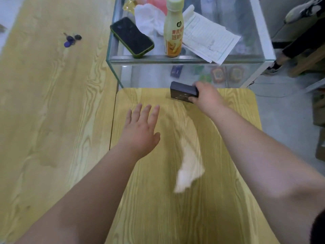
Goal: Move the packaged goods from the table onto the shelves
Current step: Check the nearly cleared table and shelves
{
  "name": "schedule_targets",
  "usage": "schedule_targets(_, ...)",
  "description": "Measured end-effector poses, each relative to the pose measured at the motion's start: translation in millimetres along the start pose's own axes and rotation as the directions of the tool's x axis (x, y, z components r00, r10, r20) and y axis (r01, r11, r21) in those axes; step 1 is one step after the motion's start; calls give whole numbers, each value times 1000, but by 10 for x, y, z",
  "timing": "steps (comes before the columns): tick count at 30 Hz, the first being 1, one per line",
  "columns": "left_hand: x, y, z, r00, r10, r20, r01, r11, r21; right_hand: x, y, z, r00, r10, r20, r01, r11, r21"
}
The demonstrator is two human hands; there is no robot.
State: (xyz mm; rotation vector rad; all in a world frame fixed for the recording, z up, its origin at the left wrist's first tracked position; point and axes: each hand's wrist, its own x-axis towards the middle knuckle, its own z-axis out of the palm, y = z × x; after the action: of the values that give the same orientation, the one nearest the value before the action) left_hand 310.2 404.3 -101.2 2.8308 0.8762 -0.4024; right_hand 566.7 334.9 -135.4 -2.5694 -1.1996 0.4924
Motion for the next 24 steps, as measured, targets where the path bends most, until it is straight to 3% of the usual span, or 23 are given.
schedule_targets(3,-151,-113,65,999,-34,19,35,998,-51,-310,-171,129,1000,6,3,-6,958,288)
schedule_targets(6,-419,-286,105,998,-57,-31,53,992,-115,-700,-457,255,997,64,31,-69,762,643)
schedule_targets(11,-1088,-728,118,977,-174,-121,154,975,-160,-1096,-1078,545,979,93,179,-201,462,864)
schedule_targets(16,-2099,-1199,189,901,-391,-188,362,916,-171,-1447,-1965,743,958,-130,255,-175,440,881)
schedule_targets(24,-4042,-1576,325,709,-637,-300,624,766,-153,-2573,-3416,999,807,-457,374,-112,504,857)
